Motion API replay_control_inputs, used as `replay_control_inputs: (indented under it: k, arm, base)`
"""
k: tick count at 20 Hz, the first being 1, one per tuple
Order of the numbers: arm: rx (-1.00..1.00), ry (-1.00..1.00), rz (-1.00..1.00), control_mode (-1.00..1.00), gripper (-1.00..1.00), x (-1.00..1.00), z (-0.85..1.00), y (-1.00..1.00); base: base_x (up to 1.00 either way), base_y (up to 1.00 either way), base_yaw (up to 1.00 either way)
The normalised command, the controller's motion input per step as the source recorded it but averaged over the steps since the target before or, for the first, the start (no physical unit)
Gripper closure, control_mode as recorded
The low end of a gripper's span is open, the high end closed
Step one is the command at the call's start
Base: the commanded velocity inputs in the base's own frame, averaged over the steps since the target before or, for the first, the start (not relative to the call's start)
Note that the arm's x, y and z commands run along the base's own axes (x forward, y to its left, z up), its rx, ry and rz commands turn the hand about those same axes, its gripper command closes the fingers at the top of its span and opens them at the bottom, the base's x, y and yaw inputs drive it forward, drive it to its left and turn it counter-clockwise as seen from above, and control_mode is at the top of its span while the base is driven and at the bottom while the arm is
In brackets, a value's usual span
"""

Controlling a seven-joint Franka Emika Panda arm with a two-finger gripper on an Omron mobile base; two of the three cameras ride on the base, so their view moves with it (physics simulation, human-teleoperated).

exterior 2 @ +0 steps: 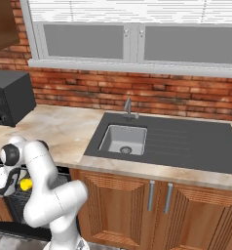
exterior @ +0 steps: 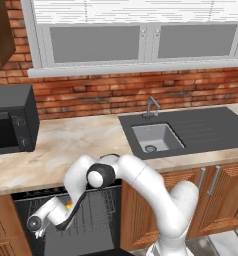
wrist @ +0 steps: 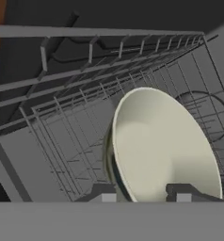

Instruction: Pick up the cup and bowl from the counter, place them in the dishwasher, and close the dishwasher door.

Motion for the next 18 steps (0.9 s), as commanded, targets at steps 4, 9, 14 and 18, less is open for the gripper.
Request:
replay_control_inputs:
  k: [4, 9, 14, 18]
  arm:
    - [-0.16, -0.22, 0.0, -1.0, -1.0, -0.74, 0.15, 0.4]
    - [-0.19, -0.27, 0.0, -1.0, -1.0, -0.82, 0.24, 0.41]
    - [-0.18, -0.33, 0.0, -1.0, -1.0, -1.0, 0.21, 0.54]
    - [-0.06, -0.31, 0.0, -1.0, -1.0, -0.92, 0.26, 0.09]
  base:
    - [0.0, 0.0, 0.0]
    - [0.0, 0.0, 0.0]
    - [0.0, 0.0, 0.0]
    - [0.0, 0.0, 0.0]
